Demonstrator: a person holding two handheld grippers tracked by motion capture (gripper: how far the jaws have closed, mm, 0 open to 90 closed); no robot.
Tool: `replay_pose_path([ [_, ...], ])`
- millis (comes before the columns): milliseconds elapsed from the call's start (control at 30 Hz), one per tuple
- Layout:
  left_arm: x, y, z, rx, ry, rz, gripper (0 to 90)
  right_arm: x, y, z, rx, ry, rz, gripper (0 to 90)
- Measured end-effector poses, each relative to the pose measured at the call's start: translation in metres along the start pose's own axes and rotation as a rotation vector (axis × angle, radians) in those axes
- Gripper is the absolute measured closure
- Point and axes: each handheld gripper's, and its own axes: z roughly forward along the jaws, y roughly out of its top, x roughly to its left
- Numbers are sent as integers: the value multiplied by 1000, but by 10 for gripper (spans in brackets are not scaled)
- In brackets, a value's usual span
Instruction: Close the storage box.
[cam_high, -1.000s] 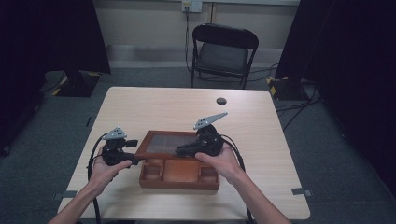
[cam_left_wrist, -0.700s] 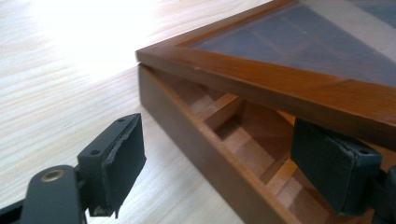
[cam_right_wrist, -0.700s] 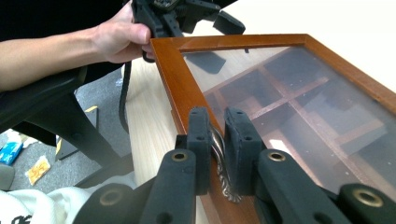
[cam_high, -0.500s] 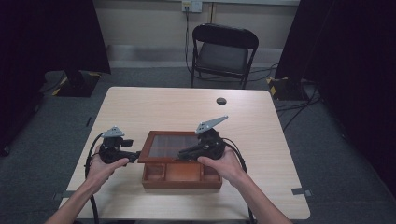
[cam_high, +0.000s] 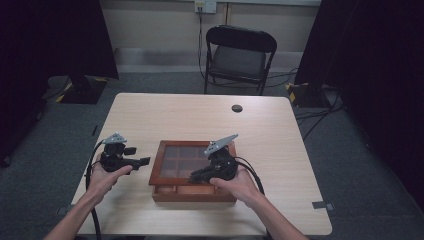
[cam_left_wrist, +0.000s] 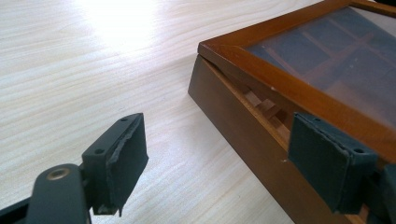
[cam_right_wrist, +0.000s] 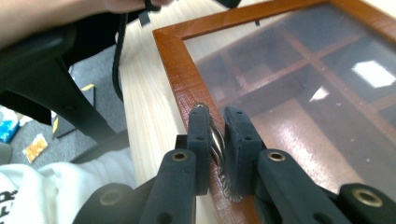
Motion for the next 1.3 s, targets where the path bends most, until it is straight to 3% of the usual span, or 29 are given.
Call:
replay_pose_path([
  [200, -2, 0, 1, 12, 0, 13, 193, 0, -10, 16, 52, -3, 8, 817],
  [600, -4, 0, 3, 30, -3, 27, 192, -2, -19, 30, 89, 1, 17, 820],
  [833, -4, 0, 4, 31, -6, 25, 192, -3, -21, 31, 79, 6, 4, 821],
  [900, -4, 0, 4, 32, -7, 24, 193, -4, -22, 33, 96, 3, 11, 820],
  [1100, -4, 0, 5, 37, -5, 23, 192, -7, -25, 34, 74, 24, 44, 814],
  [1300, -6, -1, 6, 41, -14, 9, 192, -7, -23, 29, 32, -3, 59, 692],
])
